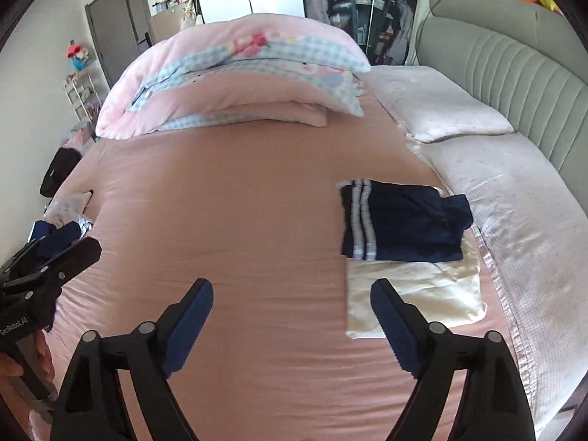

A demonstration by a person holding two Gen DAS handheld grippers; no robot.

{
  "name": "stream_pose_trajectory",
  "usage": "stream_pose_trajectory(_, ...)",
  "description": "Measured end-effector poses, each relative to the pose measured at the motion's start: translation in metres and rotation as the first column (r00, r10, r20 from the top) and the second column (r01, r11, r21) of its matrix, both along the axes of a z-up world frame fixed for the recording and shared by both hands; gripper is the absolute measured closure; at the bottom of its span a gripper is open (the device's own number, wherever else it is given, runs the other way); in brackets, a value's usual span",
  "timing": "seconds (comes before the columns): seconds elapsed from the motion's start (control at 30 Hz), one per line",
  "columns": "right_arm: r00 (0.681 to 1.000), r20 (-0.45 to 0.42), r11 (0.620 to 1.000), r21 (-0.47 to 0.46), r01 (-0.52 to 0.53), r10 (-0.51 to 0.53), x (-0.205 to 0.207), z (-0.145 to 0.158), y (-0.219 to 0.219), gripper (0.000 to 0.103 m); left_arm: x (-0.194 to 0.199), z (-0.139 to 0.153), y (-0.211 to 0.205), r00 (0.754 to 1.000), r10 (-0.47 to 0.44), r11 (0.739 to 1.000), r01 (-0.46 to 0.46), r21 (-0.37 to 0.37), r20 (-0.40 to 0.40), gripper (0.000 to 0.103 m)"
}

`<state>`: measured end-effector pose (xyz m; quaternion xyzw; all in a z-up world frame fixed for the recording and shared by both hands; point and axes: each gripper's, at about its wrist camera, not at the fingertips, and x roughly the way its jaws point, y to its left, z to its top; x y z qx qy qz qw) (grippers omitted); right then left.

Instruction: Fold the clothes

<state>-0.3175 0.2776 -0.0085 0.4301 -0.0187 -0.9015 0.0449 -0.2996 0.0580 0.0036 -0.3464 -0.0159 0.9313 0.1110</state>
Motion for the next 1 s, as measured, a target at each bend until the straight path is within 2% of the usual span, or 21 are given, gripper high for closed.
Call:
stream_pose_trajectory(0.07, 0.999, -0.034, 1.0, 0.008, 0.001, -0.001, 0.009, 0.011, -0.034, 0.001, 0.005, 0.009, -0.017, 0.998, 0.063, 0.997, -0.063, -0.049, -0.003, 0.017)
stream_pose_trajectory(0.17, 0.998, -0.054, 1.0, -0.013, -0.014, 0.013, 0.015, 0.025, -0.072, 0.001, 0.012, 0.023, -0.047, 0.991, 0.135, 0.99, -0.135, -0.033, 0.015, 0.017)
stream_pose_trajectory(0.2, 0.998, -0.058, 1.0, -0.017, -0.018, 0.017, 0.017, 0.029, -0.083, 0.001, 0.014, 0.027, -0.056, 0.986, 0.164, 0.985, -0.163, -0.05, 0.01, 0.016)
stream_pose_trajectory(0.33, 0.998, -0.063, 0.998, 0.056, -0.008, 0.011, 0.026, 0.041, -0.12, 0.001, 0.027, 0.042, -0.08, 0.969, 0.243, 0.958, -0.247, -0.145, -0.041, 0.016)
stream_pose_trajectory(0.43, 0.998, -0.067, 0.999, 0.045, -0.003, 0.006, 0.034, 0.049, -0.132, 0.0, 0.043, 0.054, -0.101, 0.959, 0.28, 0.952, -0.284, -0.113, -0.048, 0.016)
stream_pose_trajectory(0.53, 0.995, -0.093, 1.0, 0.012, 0.023, -0.022, 0.053, 0.066, -0.138, 0.0, 0.069, 0.07, -0.116, 0.941, 0.33, 0.935, -0.337, -0.11, -0.079, 0.016)
stream_pose_trajectory(0.67, 0.985, -0.165, 0.998, 0.031, 0.05, -0.044, 0.091, 0.091, -0.142, 0.0, 0.108, 0.092, -0.123, 0.934, 0.331, 0.935, -0.343, -0.085, -0.133, 0.016)
stream_pose_trajectory(0.8, 0.987, -0.158, 1.0, -0.02, 0.007, -0.01, 0.124, 0.102, -0.14, 0.0, 0.148, 0.109, -0.124, 0.93, 0.325, 0.935, -0.344, -0.092, -0.169, 0.016)
stream_pose_trajectory(0.87, 0.987, -0.159, 0.999, -0.04, -0.013, 0.007, 0.145, 0.104, -0.139, 0.0, 0.165, 0.106, -0.128, 0.928, 0.333, 0.935, -0.348, -0.074, -0.166, 0.016)
stream_pose_trajectory(1.0, 0.985, -0.175, 1.0, -0.023, -0.008, 0.003, 0.185, 0.103, -0.134, 0.0, 0.199, 0.101, -0.136, 0.924, 0.347, 0.933, -0.357, -0.036, -0.159, 0.016)
